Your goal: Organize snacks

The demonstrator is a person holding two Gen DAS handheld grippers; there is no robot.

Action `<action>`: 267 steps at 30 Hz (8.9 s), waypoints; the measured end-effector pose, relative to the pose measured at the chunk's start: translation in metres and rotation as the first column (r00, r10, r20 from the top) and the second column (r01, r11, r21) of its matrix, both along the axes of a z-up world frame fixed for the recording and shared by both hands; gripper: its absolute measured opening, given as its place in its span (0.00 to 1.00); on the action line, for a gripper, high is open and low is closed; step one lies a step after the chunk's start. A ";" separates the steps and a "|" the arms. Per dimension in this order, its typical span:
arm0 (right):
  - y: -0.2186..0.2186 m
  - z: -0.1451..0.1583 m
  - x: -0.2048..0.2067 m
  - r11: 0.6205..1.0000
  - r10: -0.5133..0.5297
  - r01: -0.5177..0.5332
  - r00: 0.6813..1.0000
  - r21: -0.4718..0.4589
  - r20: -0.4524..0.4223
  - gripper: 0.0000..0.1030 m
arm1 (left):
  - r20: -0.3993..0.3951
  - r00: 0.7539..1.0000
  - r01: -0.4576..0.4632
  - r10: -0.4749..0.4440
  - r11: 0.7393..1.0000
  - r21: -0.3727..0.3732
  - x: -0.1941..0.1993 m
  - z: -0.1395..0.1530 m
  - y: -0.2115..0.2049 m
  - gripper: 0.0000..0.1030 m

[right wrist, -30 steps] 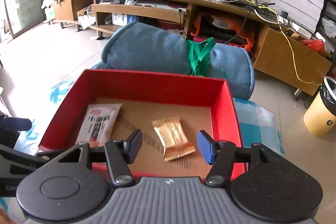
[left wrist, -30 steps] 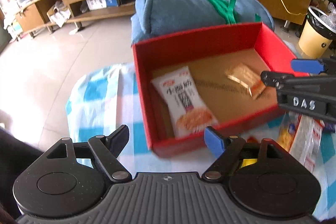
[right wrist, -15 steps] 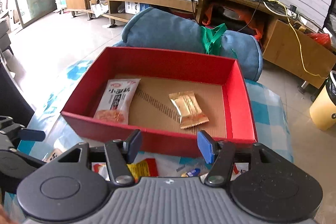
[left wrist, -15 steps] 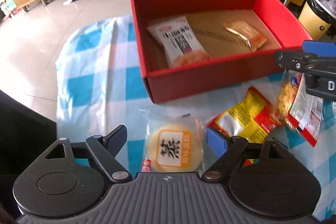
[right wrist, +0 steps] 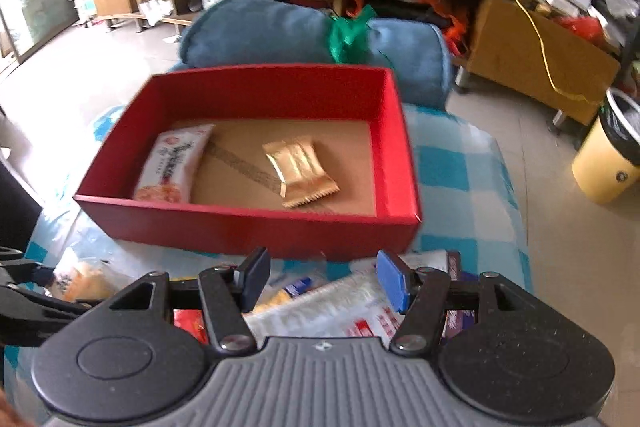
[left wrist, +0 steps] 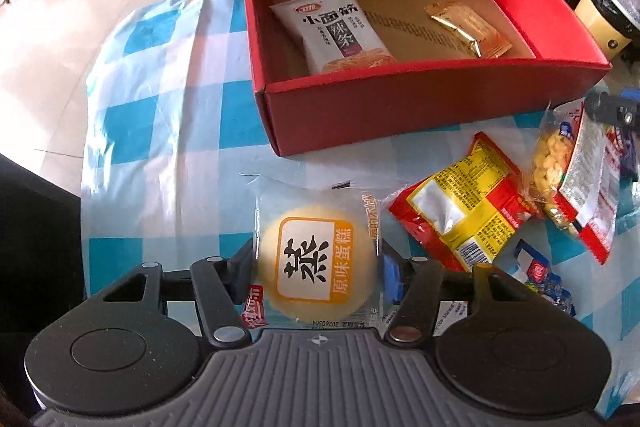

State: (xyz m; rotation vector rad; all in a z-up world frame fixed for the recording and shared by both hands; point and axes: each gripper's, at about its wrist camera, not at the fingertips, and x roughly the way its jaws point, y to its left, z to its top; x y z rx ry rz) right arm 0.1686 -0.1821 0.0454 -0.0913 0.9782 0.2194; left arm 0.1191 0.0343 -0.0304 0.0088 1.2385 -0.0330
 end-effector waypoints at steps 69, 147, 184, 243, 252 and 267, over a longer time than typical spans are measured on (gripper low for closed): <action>-0.054 -0.040 -0.089 0.984 -0.050 0.002 0.962 -0.177 -0.268 0.06 | 0.006 0.998 0.067 -0.067 0.997 -0.040 -0.022 0.008 -0.002 0.70; -0.050 -0.043 -0.073 0.951 -0.262 0.294 0.928 0.090 -0.264 0.53 | -0.042 0.999 -0.031 0.030 0.999 -0.031 -0.017 0.002 -0.001 0.64; -0.056 -0.035 -0.097 0.941 -0.272 0.312 0.927 0.131 -0.258 0.41 | -0.037 0.999 0.015 -0.015 1.000 -0.021 -0.035 0.003 -0.009 0.65; 0.011 0.026 -0.055 0.996 -0.084 0.083 0.995 0.019 0.045 0.42 | 0.125 0.991 0.044 -0.044 0.999 0.009 -0.018 0.058 -0.032 0.63; 0.017 0.035 -0.036 0.998 -0.067 0.067 0.994 0.007 0.081 0.42 | 0.161 0.986 0.042 -0.046 0.999 0.026 -0.002 0.068 -0.035 0.63; 0.032 0.043 0.012 0.999 -0.047 0.051 0.989 -0.020 0.141 0.42 | 0.224 0.974 0.019 -0.036 0.997 0.077 0.037 0.080 -0.036 0.63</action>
